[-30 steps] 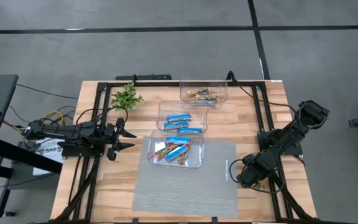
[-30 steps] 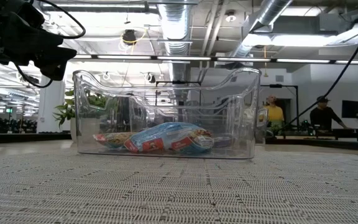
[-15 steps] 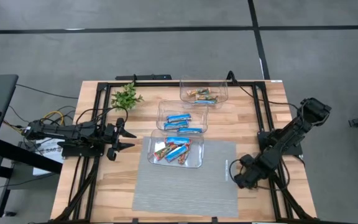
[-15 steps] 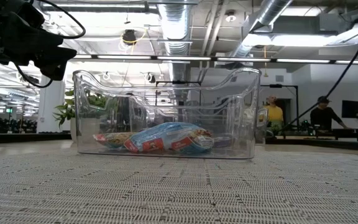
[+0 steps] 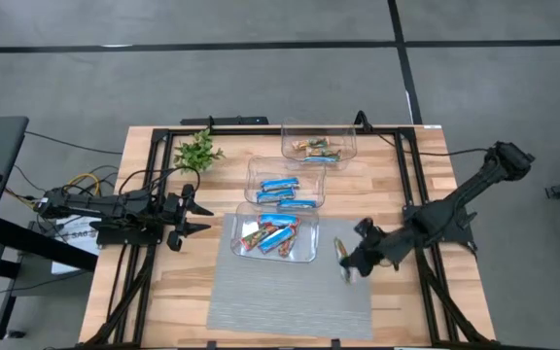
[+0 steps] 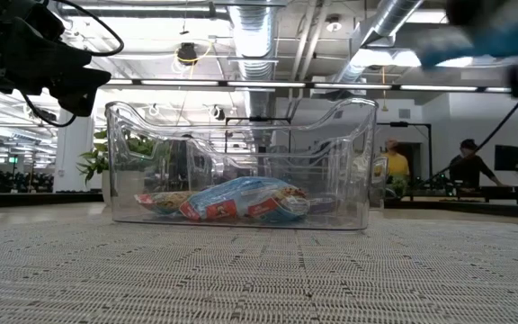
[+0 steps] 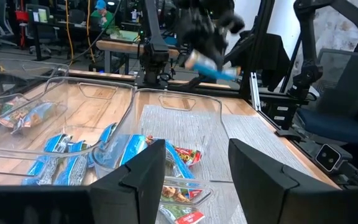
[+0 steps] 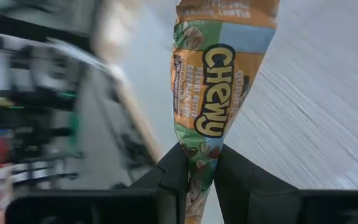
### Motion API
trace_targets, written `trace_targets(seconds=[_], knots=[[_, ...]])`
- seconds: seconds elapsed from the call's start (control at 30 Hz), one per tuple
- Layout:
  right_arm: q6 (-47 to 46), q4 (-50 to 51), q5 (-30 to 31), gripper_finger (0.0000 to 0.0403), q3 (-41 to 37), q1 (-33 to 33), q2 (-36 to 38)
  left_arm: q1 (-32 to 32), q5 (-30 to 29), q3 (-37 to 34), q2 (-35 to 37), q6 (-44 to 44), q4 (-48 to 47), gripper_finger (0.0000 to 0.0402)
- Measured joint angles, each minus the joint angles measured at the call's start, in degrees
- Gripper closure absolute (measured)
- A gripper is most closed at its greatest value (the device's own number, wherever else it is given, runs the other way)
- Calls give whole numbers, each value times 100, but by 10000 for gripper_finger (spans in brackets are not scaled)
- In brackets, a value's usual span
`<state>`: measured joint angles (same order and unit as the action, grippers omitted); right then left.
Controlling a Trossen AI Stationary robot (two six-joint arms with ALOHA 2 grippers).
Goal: Pick and place Granola Bars by type
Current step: Put the yellow granola bar into the top transparent bin
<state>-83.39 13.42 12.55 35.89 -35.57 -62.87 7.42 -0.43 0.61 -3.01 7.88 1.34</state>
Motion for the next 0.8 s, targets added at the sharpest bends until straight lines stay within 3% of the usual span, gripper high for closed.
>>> trace_targets(seconds=[0.2, 0.43, 0.8], knots=[[1910, -1408, 154, 347, 4, 716, 441, 0, 0, -1, 2, -11, 0, 233], [3459, -3069, 155, 347, 5, 1621, 470, 0, 0, 1, 1, 1, 0, 233], [3689, -3537, 82, 347, 10, 2549, 246, 0, 0, 1, 2, -15, 0, 233]])
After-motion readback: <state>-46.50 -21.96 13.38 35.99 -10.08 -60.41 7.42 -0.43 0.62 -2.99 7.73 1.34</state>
